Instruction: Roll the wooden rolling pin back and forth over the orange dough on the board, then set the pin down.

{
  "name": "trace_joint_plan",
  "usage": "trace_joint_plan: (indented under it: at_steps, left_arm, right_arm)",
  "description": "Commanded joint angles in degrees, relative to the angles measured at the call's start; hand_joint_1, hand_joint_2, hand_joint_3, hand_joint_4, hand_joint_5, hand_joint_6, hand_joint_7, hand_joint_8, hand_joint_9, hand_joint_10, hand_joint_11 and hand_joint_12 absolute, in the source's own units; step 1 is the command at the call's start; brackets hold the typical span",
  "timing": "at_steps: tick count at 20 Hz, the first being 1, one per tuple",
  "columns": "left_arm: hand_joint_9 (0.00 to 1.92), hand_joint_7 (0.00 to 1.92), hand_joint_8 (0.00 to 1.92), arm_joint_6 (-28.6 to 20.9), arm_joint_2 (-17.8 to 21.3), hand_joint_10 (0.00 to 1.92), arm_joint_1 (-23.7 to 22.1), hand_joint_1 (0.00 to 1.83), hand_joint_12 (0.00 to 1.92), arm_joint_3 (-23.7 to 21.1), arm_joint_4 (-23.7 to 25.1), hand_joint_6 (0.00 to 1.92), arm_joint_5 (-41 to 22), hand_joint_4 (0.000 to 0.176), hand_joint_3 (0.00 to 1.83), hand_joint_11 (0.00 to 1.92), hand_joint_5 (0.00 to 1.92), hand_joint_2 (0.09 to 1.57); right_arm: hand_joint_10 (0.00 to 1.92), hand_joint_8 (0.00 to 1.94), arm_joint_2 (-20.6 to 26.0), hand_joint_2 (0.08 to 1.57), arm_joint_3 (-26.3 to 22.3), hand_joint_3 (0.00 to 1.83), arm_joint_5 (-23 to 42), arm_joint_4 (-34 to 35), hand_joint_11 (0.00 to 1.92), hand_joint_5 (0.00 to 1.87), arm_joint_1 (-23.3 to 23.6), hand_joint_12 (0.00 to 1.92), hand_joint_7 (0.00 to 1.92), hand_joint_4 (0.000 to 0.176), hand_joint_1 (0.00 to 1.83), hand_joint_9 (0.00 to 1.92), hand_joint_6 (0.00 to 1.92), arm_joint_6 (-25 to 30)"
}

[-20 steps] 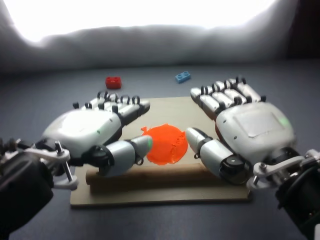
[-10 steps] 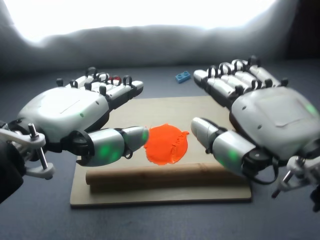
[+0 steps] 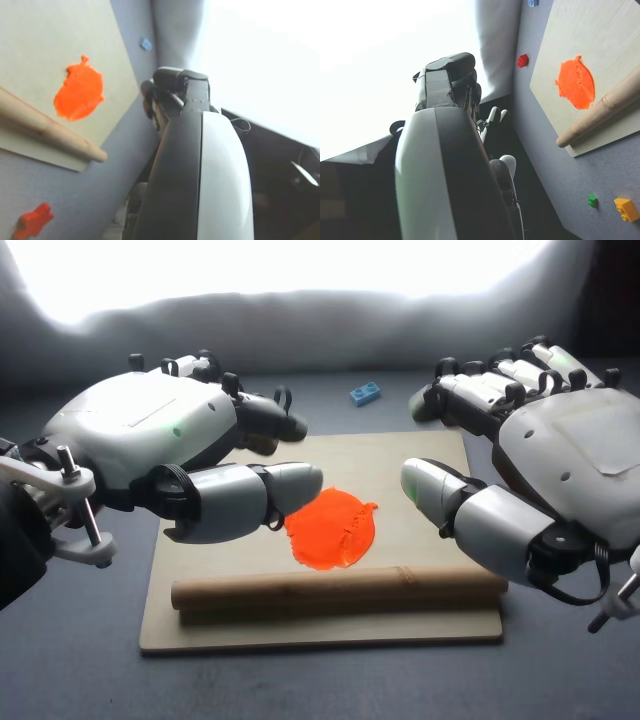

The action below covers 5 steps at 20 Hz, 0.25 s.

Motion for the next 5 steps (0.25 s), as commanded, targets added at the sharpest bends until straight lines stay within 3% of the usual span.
trace_joint_plan:
  at_steps: [1,4,5]
  left_arm:
    - [0.41,0.62,0.72,0.29,0.51,1.25,-0.86,0.0,1.7,-0.11,1.57,0.06,-4.94,0.0,0.0,0.19,0.74,1.44]
    - [0.43,0.58,0.94,0.44,0.55,1.37,-1.22,0.0,1.8,-0.09,1.57,0.12,-4.75,0.0,0.0,0.2,0.79,1.46]
    - [0.43,0.57,0.97,0.44,0.58,1.38,-1.29,0.0,1.8,-0.08,1.57,0.23,-4.36,0.0,0.0,0.22,0.76,1.46]
  right_arm:
    - [1.8,1.62,0.6,1.4,-0.27,0.0,-4.02,-4.5,0.18,0.32,0.42,1.92,0.33,0.0,0.16,0.29,1.35,1.04]
    - [1.92,1.78,1.47,1.43,-0.2,0.01,-0.28,-4.5,0.36,0.39,1.23,1.92,0.47,0.0,0.18,0.42,1.61,3.61]
    - [1.92,1.78,1.64,1.45,-0.2,0.01,-0.01,-4.5,0.4,0.41,1.73,1.92,0.5,0.0,0.16,0.46,1.63,4.36]
